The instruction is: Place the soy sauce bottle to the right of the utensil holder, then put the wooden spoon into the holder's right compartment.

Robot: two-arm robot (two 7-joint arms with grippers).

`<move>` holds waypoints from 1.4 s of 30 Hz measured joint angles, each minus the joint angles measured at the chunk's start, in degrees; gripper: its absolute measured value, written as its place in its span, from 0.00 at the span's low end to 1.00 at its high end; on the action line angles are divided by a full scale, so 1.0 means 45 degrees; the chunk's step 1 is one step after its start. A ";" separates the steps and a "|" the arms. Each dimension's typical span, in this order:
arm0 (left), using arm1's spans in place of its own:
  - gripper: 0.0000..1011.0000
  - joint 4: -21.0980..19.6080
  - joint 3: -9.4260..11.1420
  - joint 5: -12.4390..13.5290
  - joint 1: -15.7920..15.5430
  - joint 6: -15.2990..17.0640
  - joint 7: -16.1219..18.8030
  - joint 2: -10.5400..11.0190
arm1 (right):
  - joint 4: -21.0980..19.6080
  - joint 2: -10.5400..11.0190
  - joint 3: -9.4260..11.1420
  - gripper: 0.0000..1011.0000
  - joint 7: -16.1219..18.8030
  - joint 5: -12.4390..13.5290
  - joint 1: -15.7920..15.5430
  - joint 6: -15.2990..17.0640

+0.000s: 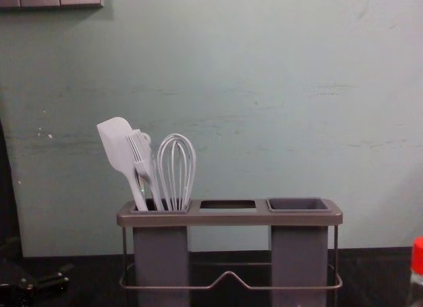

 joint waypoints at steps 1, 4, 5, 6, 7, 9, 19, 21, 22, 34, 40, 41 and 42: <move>0.99 0.0000 0.0001 0.0001 0.0000 0.0000 0.0000 0.0000 | 0.0030 -0.0041 -0.0067 0.99 0.0036 -0.0034 0.0054 0.0045; 0.99 0.0000 0.0001 0.0000 0.0000 -0.0001 0.0000 -0.0001 | 0.0245 -0.0256 -0.0392 0.99 0.0151 -0.0239 0.0326 0.0341; 0.99 0.0000 0.0001 0.0000 0.0000 0.0000 0.0000 0.0000 | 0.0319 -0.0320 -0.0467 0.99 0.0171 -0.0285 0.0403 0.0409; 0.99 0.0000 0.0000 0.0000 0.0000 0.0000 0.0000 0.0000 | 0.0392 -0.0382 -0.0536 0.99 0.0192 -0.0332 0.0475 0.0470; 0.99 0.0000 0.0000 0.0000 0.0000 0.0000 0.0000 0.0000 | 0.0531 -0.0499 -0.0652 0.99 0.0245 -0.0404 0.0611 0.0568; 0.99 0.0000 0.0001 0.0001 0.0000 0.0000 0.0000 0.0000 | 0.0784 -0.0702 -0.0788 0.99 0.0297 -0.0497 0.0819 0.0711; 0.99 0.0000 0.0000 0.0000 0.0000 0.0000 0.0000 0.0000 | 0.1298 -0.1271 -0.0916 0.99 0.0562 -0.0634 0.1232 0.0885; 0.99 0.0000 0.0000 0.0000 0.0000 0.0000 0.0000 0.0000 | 0.1342 -0.1378 -0.0907 0.99 0.0626 -0.0654 0.1270 0.0903; 0.99 0.0000 0.0001 0.0001 0.0000 0.0000 0.0000 0.0000 | 0.1355 -0.1444 -0.0892 0.99 0.0660 -0.0675 0.1277 0.0910; 0.99 0.0000 0.0000 0.0001 0.0000 0.0000 0.0000 0.0000 | 0.1375 -0.1759 -0.0609 0.97 0.1039 -0.0655 0.1133 0.0912; 0.99 0.0000 0.0001 0.0000 0.0001 0.0000 0.0000 0.0000 | 0.1356 -0.1904 -0.0468 0.83 0.1244 -0.0650 0.1030 0.0909; 0.99 0.0000 0.0000 0.0000 0.0000 0.0000 0.0000 0.0000 | 0.1353 -0.1934 -0.0444 0.81 0.1297 -0.0653 0.1016 0.0914; 0.99 0.0000 0.0000 0.0000 0.0001 0.0000 0.0000 0.0000 | 0.1349 -0.1948 -0.0422 0.78 0.1338 -0.0655 0.1006 0.0917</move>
